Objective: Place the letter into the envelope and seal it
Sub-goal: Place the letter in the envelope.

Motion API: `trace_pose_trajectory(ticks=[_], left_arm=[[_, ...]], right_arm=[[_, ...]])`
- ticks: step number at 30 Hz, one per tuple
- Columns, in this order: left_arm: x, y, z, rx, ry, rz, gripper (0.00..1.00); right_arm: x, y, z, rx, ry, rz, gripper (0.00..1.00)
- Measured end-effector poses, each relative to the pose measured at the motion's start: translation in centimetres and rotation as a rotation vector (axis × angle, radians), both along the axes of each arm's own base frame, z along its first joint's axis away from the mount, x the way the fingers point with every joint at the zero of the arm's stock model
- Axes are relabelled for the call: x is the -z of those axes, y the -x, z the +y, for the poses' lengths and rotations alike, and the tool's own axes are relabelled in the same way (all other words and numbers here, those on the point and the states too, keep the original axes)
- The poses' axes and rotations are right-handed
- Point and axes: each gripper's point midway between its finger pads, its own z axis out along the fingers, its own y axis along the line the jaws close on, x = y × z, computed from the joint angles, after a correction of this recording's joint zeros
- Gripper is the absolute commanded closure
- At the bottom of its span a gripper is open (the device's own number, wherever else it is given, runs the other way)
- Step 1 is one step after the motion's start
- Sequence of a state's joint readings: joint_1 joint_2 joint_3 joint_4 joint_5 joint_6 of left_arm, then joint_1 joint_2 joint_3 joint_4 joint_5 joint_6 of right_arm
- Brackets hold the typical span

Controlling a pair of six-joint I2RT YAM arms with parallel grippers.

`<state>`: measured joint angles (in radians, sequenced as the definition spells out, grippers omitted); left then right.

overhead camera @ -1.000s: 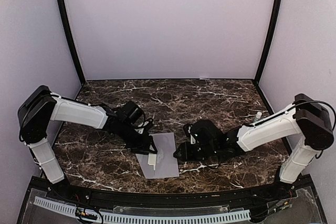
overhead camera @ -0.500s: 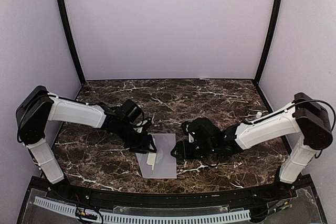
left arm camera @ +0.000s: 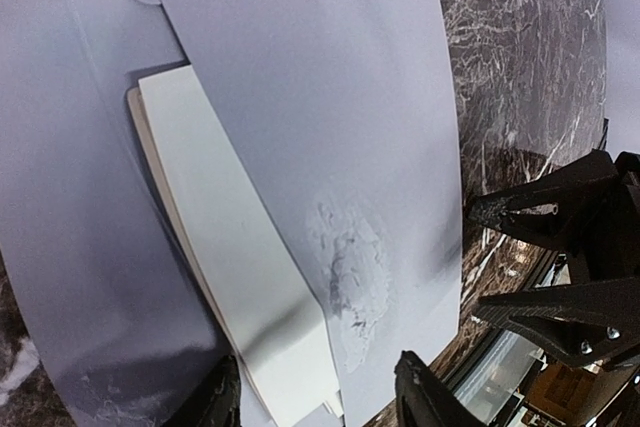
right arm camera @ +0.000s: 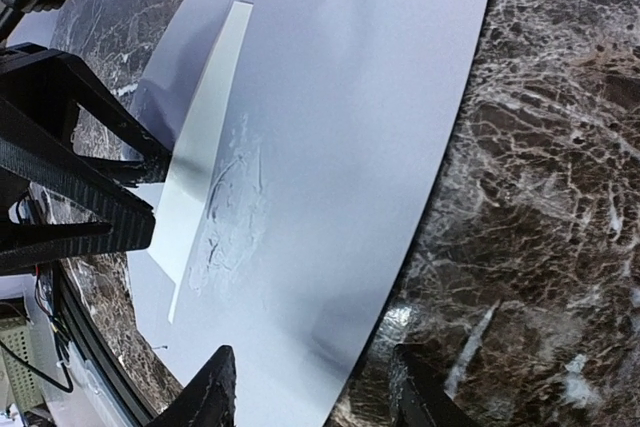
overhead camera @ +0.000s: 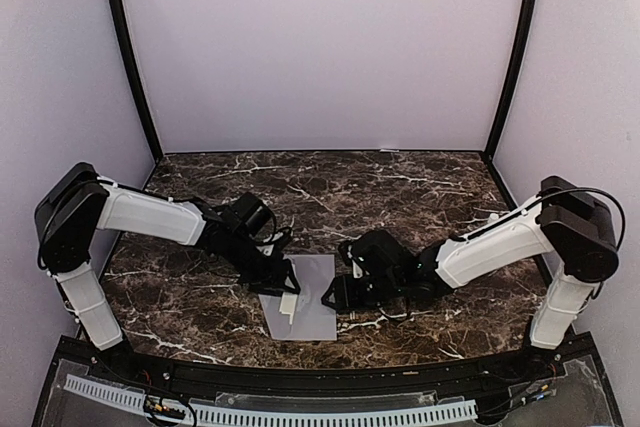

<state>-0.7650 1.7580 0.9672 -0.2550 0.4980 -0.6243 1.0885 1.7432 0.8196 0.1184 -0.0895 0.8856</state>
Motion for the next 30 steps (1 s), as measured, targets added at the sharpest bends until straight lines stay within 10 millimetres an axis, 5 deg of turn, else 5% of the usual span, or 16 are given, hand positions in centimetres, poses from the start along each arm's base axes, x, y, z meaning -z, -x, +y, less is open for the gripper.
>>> trace_pose_trajectory(ticks=[30], left_arm=[[0.8,0.4,-1.3,0.044,0.000,0.037,0.64]], right_arm=[[0.3,0.0,0.9,-0.008,-0.021,0.015,0.63]])
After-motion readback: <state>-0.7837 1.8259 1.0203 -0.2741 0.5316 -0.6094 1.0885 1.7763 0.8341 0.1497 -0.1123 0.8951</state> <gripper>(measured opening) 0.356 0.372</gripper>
